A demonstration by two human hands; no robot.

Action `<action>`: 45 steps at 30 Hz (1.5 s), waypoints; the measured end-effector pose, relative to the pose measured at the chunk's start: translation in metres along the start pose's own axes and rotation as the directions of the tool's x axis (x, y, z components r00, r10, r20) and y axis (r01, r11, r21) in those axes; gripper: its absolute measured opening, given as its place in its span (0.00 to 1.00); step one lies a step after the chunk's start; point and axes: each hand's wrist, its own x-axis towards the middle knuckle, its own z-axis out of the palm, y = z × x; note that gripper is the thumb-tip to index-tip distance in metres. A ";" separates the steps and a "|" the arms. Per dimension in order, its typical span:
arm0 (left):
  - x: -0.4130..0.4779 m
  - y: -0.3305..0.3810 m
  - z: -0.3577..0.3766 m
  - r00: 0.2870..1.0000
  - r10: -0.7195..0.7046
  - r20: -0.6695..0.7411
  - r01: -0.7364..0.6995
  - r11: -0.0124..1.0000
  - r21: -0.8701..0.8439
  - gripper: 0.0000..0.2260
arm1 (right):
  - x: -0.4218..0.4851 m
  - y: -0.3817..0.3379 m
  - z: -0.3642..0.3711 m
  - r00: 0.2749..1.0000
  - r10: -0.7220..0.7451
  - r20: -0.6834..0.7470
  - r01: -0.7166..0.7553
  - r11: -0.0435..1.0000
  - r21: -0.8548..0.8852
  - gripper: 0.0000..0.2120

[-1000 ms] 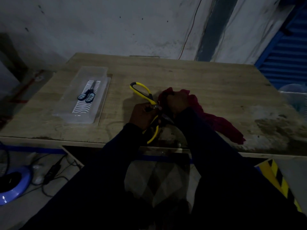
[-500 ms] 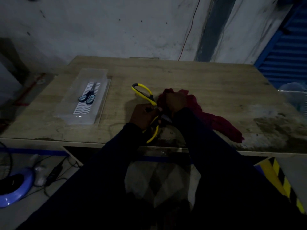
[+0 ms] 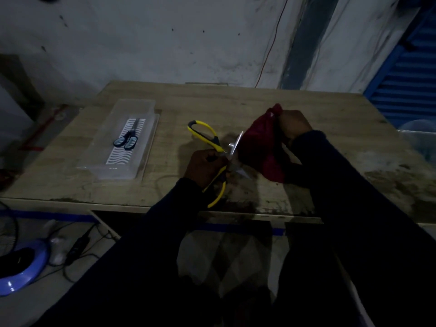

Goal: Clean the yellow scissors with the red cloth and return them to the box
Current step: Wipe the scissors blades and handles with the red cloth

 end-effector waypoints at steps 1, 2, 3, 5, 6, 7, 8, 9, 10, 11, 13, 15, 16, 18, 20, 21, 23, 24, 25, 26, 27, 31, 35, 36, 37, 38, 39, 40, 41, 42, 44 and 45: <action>0.000 0.000 0.000 1.000 0.006 0.009 -0.006 1.000 -0.007 0.09 | 0.003 0.005 -0.007 0.999 -0.008 0.047 0.010 0.999 -0.046 0.13; 0.000 0.000 0.001 1.000 0.000 0.011 0.000 1.000 -0.010 0.10 | 0.004 0.009 -0.010 0.993 -0.005 0.115 0.018 0.994 -0.107 0.12; 0.000 0.001 0.002 1.000 -0.005 0.012 0.006 1.000 -0.024 0.11 | 0.004 0.014 -0.011 0.985 -0.021 0.172 0.047 0.988 -0.149 0.12; 0.000 0.001 0.002 1.000 -0.003 0.011 0.004 0.999 -0.039 0.12 | -0.001 0.019 -0.007 0.975 -0.047 0.219 0.077 0.988 -0.130 0.14; 0.000 0.000 0.002 1.000 -0.004 0.014 0.004 0.999 -0.036 0.12 | -0.005 0.020 -0.003 0.976 -0.065 0.208 0.086 0.992 -0.092 0.13; -0.001 0.000 0.002 1.000 -0.003 0.017 0.003 1.000 -0.023 0.11 | -0.008 0.020 0.001 0.979 -0.079 0.188 0.087 0.996 -0.036 0.10; 0.000 0.000 0.002 1.000 -0.003 0.017 0.003 1.000 -0.008 0.11 | -0.010 0.020 0.006 0.982 -0.082 0.170 0.079 0.997 0.024 0.09; -0.001 0.000 0.002 1.000 -0.006 0.017 0.006 1.000 -0.003 0.11 | -0.012 0.021 0.013 0.983 -0.078 0.164 0.068 0.995 0.069 0.08; -0.001 0.001 0.001 1.000 -0.012 0.012 0.012 1.000 -0.003 0.11 | -0.013 0.021 0.020 0.982 -0.076 0.171 0.062 0.994 0.087 0.08; -0.002 0.001 0.001 1.000 -0.012 0.007 0.012 1.000 0.002 0.10 | -0.012 0.023 0.025 0.978 -0.074 0.193 0.061 0.995 0.075 0.10; -0.002 0.003 0.000 1.000 -0.008 0.011 0.008 1.000 0.028 0.08 | -0.015 0.016 0.030 0.968 -0.074 0.238 0.074 0.997 0.009 0.15; -0.002 0.003 0.000 1.000 -0.013 0.006 0.013 1.000 0.018 0.06 | -0.016 0.012 0.028 0.955 -0.085 0.284 0.079 0.996 0.035 0.17; -0.001 0.002 0.000 1.000 -0.016 -0.001 0.016 1.000 0.007 0.06 | -0.015 0.011 0.026 0.947 -0.094 0.308 0.082 0.995 0.051 0.16; 0.000 0.003 0.001 0.999 -0.030 -0.018 0.030 1.000 -0.006 0.04 | -0.010 0.013 0.022 0.941 -0.127 0.314 0.106 0.991 0.081 0.11; -0.001 0.002 0.001 0.999 -0.032 -0.024 0.031 0.999 -0.039 0.04 | -0.011 0.017 0.021 0.947 -0.130 0.295 0.080 0.981 0.174 0.08; -0.001 0.003 0.001 0.999 -0.036 -0.024 0.035 0.998 -0.043 0.04 | -0.014 0.018 0.024 0.943 -0.127 0.309 0.058 0.973 0.223 0.08; -0.004 0.006 0.002 1.000 -0.027 0.002 0.027 0.999 -0.036 0.06 | -0.017 0.024 0.032 0.931 -0.151 0.333 0.087 0.976 0.201 0.08; -0.005 0.007 0.003 1.000 -0.019 0.020 0.019 0.999 -0.030 0.07 | -0.018 0.026 0.035 0.926 -0.204 0.317 0.171 0.977 0.127 0.08; -0.006 0.008 0.004 0.999 -0.014 0.032 0.014 1.000 -0.021 0.08 | -0.017 0.029 0.038 0.915 -0.259 0.309 0.255 0.965 0.055 0.08; -0.006 0.010 0.004 0.999 -0.013 0.036 0.014 1.000 -0.013 0.08 | -0.016 0.029 0.038 0.904 -0.304 0.301 0.316 0.949 0.007 0.08; -0.006 0.009 0.004 0.999 -0.018 0.034 0.018 1.000 -0.006 0.07 | -0.014 0.028 0.037 0.892 -0.336 0.303 0.354 0.935 -0.005 0.08; -0.003 0.007 0.000 0.998 -0.036 0.045 0.035 0.999 0.034 0.04 | -0.009 0.025 0.034 0.816 -0.454 0.358 0.561 0.771 -0.301 0.09; 0.000 0.001 -0.001 0.996 0.011 0.089 -0.026 0.986 0.164 0.04 | -0.010 0.017 0.035 0.842 -0.310 0.441 0.501 0.752 -0.428 0.11; 0.000 0.000 -0.001 0.994 0.022 0.105 -0.039 0.985 0.168 0.04 | -0.008 0.016 0.034 0.850 -0.278 0.447 0.492 0.720 -0.489 0.11; -0.001 -0.002 0.000 0.994 0.020 0.111 -0.038 0.987 0.157 0.05 | -0.006 0.014 0.032 0.861 -0.243 0.446 0.476 0.691 -0.544 0.12; -0.002 -0.001 0.001 0.993 0.018 0.116 -0.035 0.989 0.143 0.06 | -0.005 0.013 0.030 0.878 -0.198 0.435 0.444 0.675 -0.589 0.14; -0.003 0.000 0.001 0.993 0.017 0.121 -0.033 0.990 0.135 0.07 | -0.005 0.014 0.029 0.888 -0.180 0.422 0.427 0.659 -0.619 0.15; -0.004 0.000 0.001 0.992 0.018 0.124 -0.035 0.990 0.139 0.09 | -0.003 0.017 0.027 0.887 -0.181 0.424 0.429 0.662 -0.615 0.16; -0.003 0.000 0.001 0.993 0.013 0.121 -0.031 0.989 0.144 0.10 | -0.002 0.019 0.025 0.881 -0.208 0.424 0.451 0.640 -0.622 0.17; -0.002 0.000 0.000 0.994 0.001 0.112 -0.016 0.990 0.139 0.11 | -0.002 0.024 0.024 0.869 -0.253 0.424 0.483 0.619 -0.620 0.18; 0.002 -0.001 -0.002 0.995 -0.010 0.098 0.001 0.996 0.094 0.13 | 0.002 0.037 0.027 0.846 -0.367 0.387 0.531 0.648 -0.545 0.17; 0.004 -0.002 -0.003 0.995 -0.019 0.094 0.012 0.997 0.073 0.15 | 0.000 0.043 0.032 0.838 -0.422 0.347 0.546 0.670 -0.503 0.13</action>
